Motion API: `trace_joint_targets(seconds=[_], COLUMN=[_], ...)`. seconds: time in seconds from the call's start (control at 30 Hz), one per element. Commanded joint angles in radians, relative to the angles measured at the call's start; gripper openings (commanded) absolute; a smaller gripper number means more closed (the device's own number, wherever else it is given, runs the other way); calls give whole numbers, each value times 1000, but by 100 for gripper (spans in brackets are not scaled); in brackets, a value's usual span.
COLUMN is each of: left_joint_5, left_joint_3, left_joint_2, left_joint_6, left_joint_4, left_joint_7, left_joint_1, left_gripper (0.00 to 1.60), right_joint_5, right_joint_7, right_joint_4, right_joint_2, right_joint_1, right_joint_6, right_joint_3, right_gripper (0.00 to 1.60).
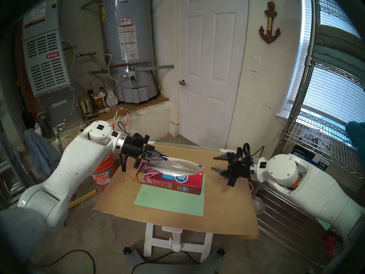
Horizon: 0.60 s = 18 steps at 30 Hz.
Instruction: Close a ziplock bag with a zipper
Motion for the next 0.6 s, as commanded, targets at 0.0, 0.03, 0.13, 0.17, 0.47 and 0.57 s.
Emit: trace_joint_targets(seconds=[0.0, 0.03, 0.13, 0.17, 0.47, 0.57], left_joint_5=[3, 3, 11, 17, 30, 36], left_joint_3=[-3, -3, 0, 3, 8, 9], left_joint_2=[-12, -14, -20, -20, -33, -34], left_joint_6=[-1, 0, 1, 0, 8, 12], left_joint_4=[1, 3, 5, 2, -4, -7], left_joint_7=[9, 10, 18, 21, 41, 46], left_joint_1=[-26, -27, -30, -31, -38, -40], left_gripper=[0, 0, 0, 0, 0, 0], right_joint_5=[85, 100, 113, 131, 195, 212], right_joint_7=[-123, -132, -205, -189, -357, -403], right_joint_4=[16, 17, 16, 10, 27, 27], right_joint_2=[-109, -114, -163, -142, -261, -290], right_joint_1=[8, 19, 28, 37, 72, 87], right_joint_6=[32, 44, 62, 62, 125, 138], right_joint_3=[86, 84, 88, 83, 95, 97], right_gripper=[160, 160, 160, 160, 160, 160])
